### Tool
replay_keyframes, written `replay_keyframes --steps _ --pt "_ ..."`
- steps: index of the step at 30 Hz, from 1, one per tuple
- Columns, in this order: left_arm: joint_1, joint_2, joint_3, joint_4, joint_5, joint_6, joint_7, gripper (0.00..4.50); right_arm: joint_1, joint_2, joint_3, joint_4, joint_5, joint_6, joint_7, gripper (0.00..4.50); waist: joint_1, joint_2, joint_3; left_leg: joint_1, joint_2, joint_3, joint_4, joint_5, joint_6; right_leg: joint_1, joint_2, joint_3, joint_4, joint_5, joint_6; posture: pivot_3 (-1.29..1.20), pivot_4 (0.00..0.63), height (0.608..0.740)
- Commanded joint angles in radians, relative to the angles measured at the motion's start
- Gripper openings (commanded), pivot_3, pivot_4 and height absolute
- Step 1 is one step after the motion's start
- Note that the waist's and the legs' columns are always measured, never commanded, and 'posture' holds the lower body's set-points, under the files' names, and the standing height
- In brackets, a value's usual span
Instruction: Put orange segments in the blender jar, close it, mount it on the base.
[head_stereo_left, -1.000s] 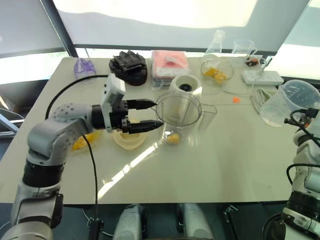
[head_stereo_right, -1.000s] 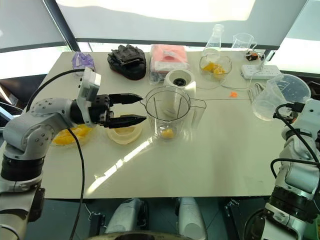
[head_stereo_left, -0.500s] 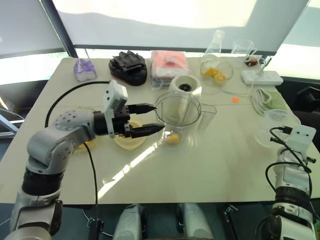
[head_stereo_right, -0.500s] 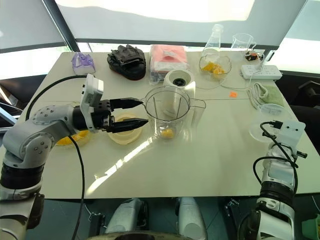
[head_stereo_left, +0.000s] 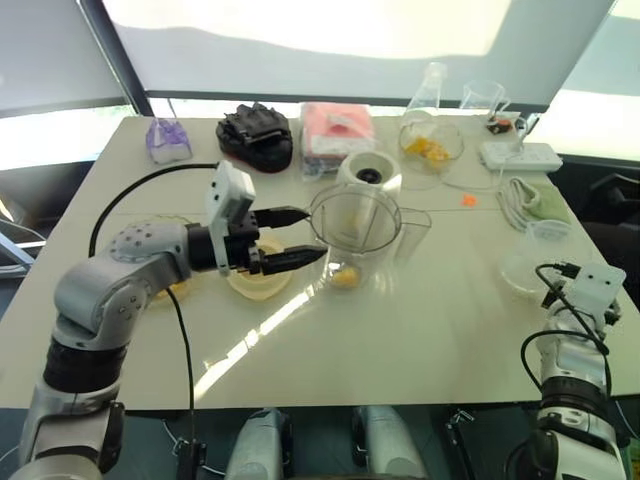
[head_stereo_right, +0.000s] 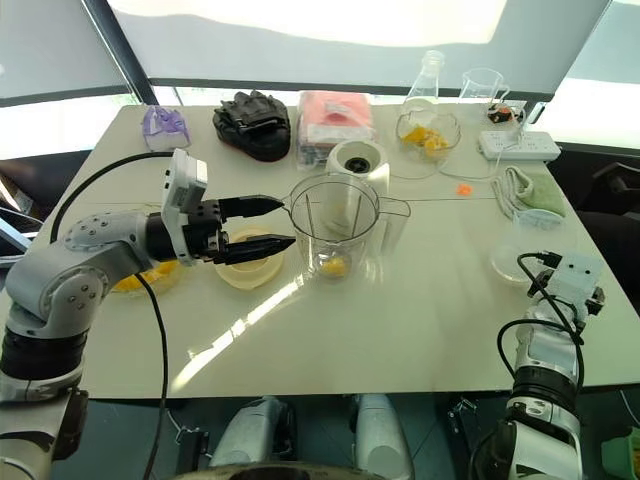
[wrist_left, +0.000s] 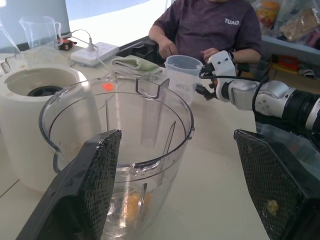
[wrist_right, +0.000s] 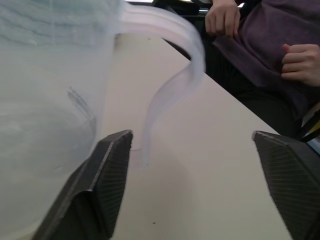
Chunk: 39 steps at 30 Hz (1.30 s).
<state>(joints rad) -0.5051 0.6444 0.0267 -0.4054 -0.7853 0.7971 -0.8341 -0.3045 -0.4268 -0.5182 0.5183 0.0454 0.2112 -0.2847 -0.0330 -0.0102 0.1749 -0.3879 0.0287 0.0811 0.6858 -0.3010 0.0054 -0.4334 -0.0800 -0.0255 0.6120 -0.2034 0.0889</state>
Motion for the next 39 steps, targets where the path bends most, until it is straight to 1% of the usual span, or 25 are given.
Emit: replay_keyframes --steps 1,3,8,10,13,15,16,17,20,22,23,25,28,29,30,32,34,36,39 --pt "-0.01 0.004 0.014 -0.013 0.002 -0.021 -0.007 3.78 0.052 0.015 0.009 -0.095 0.007 0.017 0.006 4.43 -0.004 0.0 0.0 0.0 0.0 0.0 0.0 0.0 0.0 0.0 0.0 0.0 0.0 0.0 0.0 0.0 0.15 0.74" --pt "-0.012 0.004 0.014 -0.007 0.005 -0.024 -0.011 3.78 0.117 0.046 0.013 -0.214 0.005 0.042 -0.001 4.43 -0.005 0.0 0.0 0.0 0.0 -0.001 -0.001 0.0 0.0 0.0 0.0 0.0 0.0 0.0 0.0 0.0 0.15 0.74" --pt "-0.013 0.0 0.008 0.009 0.017 -0.033 -0.021 3.78 0.238 0.104 0.037 -0.418 -0.009 0.054 0.009 4.43 -0.005 0.001 0.0 0.0 0.0 -0.002 -0.001 0.0 0.0 0.0 0.0 -0.001 0.0 0.0 0.001 0.0 0.15 0.74" --pt "-0.016 -0.004 0.004 0.014 0.02 -0.037 -0.023 3.78 0.264 0.113 0.042 -0.459 -0.004 0.055 0.021 4.43 -0.006 0.001 0.0 0.0 0.001 -0.001 -0.001 0.0 0.0 0.0 0.0 -0.001 0.0 0.0 0.0 0.0 0.15 0.74" --pt "-0.022 -0.011 -0.006 0.028 0.025 -0.045 -0.029 3.78 0.259 0.095 0.034 -0.462 0.001 0.045 0.042 4.43 -0.007 0.001 0.0 0.0 0.0 -0.001 -0.001 0.0 0.0 0.0 0.0 -0.001 0.0 0.0 0.0 0.0 0.15 0.74" --pt "-0.022 -0.01 -0.01 0.031 0.029 -0.051 -0.036 3.78 0.261 0.087 0.018 -0.478 -0.001 0.06 0.039 4.43 -0.006 0.001 0.0 0.0 0.0 -0.001 -0.001 0.0 0.0 0.0 0.0 -0.001 0.0 0.0 0.0 0.0 0.15 0.74" --pt "-0.021 -0.005 -0.007 0.033 0.032 -0.053 -0.04 3.78 0.283 0.089 0.01 -0.517 0.002 0.08 0.043 4.43 -0.006 0.001 0.0 0.0 0.0 -0.001 -0.001 0.0 0.0 -0.001 0.0 -0.001 0.0 0.0 0.0 0.0 0.15 0.74" --pt "-0.02 0.001 0.001 0.036 0.033 -0.052 -0.044 3.78 0.312 0.098 0.003 -0.57 0.008 0.103 0.048 4.43 -0.005 0.001 0.0 0.0 0.0 -0.001 -0.001 0.0 0.0 -0.001 0.0 -0.001 0.0 0.0 0.0 0.0 0.15 0.74" --pt "0.0 0.045 0.031 0.043 0.052 -0.055 -0.055 3.78 0.475 0.115 0.023 -0.814 0.029 0.173 0.131 4.43 0.012 0.001 0.0 -0.002 0.001 -0.003 -0.003 0.0 0.0 -0.002 0.0 -0.002 0.0 -0.002 0.0 0.0 0.15 0.74" --pt "0.011 0.07 0.045 0.05 0.054 -0.06 -0.064 3.78 0.541 0.117 0.025 -0.916 0.047 0.2 0.174 4.43 0.017 0.001 0.0 -0.002 0.001 -0.003 -0.004 0.0 0.0 -0.003 0.0 -0.003 0.0 -0.003 0.0 0.0 0.15 0.74" --pt "0.011 0.099 0.062 0.076 0.067 -0.062 -0.071 3.78 0.592 0.12 0.009 -0.987 0.106 0.187 0.236 4.43 0.015 0.001 0.0 -0.002 0.002 -0.002 -0.004 0.0 0.0 -0.003 0.0 -0.003 0.0 -0.003 0.0 0.0 0.15 0.74" --pt "0.003 0.146 0.078 0.142 0.101 -0.082 -0.097 3.78 0.683 0.122 -0.011 -1.087 0.2 0.156 0.352 4.43 0.016 0.001 0.0 -0.002 0.003 -0.001 -0.003 0.0 0.0 -0.003 -0.001 -0.002 0.0 -0.003 -0.001 0.0 0.15 0.74" --pt "-0.027 0.222 -0.047 0.293 0.285 -0.249 -0.199 3.78 0.799 0.126 -0.044 -1.159 0.32 0.118 0.489 4.43 0.021 0.001 0.0 -0.001 0.003 -0.002 -0.003 0.0 0.0 -0.002 0.0 -0.003 0.0 -0.005 0.0 0.0 0.15 0.74" --pt "-0.043 0.232 -0.09 0.348 0.346 -0.31 -0.228 3.78 0.832 0.122 -0.047 -1.18 0.35 0.123 0.526 4.43 0.026 0.001 0.0 -0.001 0.003 -0.002 -0.003 0.0 0.0 -0.002 0.0 -0.003 0.0 -0.005 0.0 0.0 0.15 0.74" --pt "-0.071 0.229 -0.134 0.418 0.402 -0.372 -0.259 3.78 0.874 0.113 -0.046 -1.211 0.416 0.153 0.579 4.43 0.03 0.001 0.0 -0.001 0.003 -0.002 -0.003 0.0 0.0 -0.002 0.0 -0.004 0.0 -0.005 -0.001 0.0 0.15 0.74" --pt "-0.138 0.197 -0.202 0.559 0.486 -0.482 -0.318 3.78 0.966 0.073 -0.041 -1.275 0.538 0.227 0.686 4.43 0.046 0.001 0.0 -0.001 0.003 -0.002 -0.003 0.0 0.0 -0.003 -0.001 -0.004 0.0 -0.005 -0.002 0.0 0.15 0.74" --pt "-0.214 0.128 -0.246 0.714 0.535 -0.558 -0.356 3.78 1.048 0.016 -0.048 -1.334 0.646 0.297 0.763 4.43 0.051 0.001 0.0 -0.003 0.003 -0.002 -0.003 0.0 0.0 -0.004 -0.001 -0.005 -0.001 -0.005 -0.005 0.0 0.15 0.74" --pt "-0.287 0.056 -0.284 0.879 0.584 -0.62 -0.392 3.78 1.085 -0.039 -0.067 -1.386 0.742 0.355 0.781 4.43 0.048 -0.001 0.0 -0.005 0.003 -0.002 -0.002 -0.001 0.001 -0.004 -0.002 -0.005 -0.002 -0.005 -0.005 0.0 0.15 0.74" --pt "-0.38 -0.017 -0.339 1.111 0.691 -0.761 -0.417 3.78 1.073 -0.124 -0.108 -1.456 0.838 0.413 0.746 4.43 0.041 -0.006 -0.001 -0.005 0.002 -0.001 -0.001 -0.002 0.002 -0.003 -0.002 -0.004 -0.004 -0.004 -0.005 0.0 0.15 0.74"
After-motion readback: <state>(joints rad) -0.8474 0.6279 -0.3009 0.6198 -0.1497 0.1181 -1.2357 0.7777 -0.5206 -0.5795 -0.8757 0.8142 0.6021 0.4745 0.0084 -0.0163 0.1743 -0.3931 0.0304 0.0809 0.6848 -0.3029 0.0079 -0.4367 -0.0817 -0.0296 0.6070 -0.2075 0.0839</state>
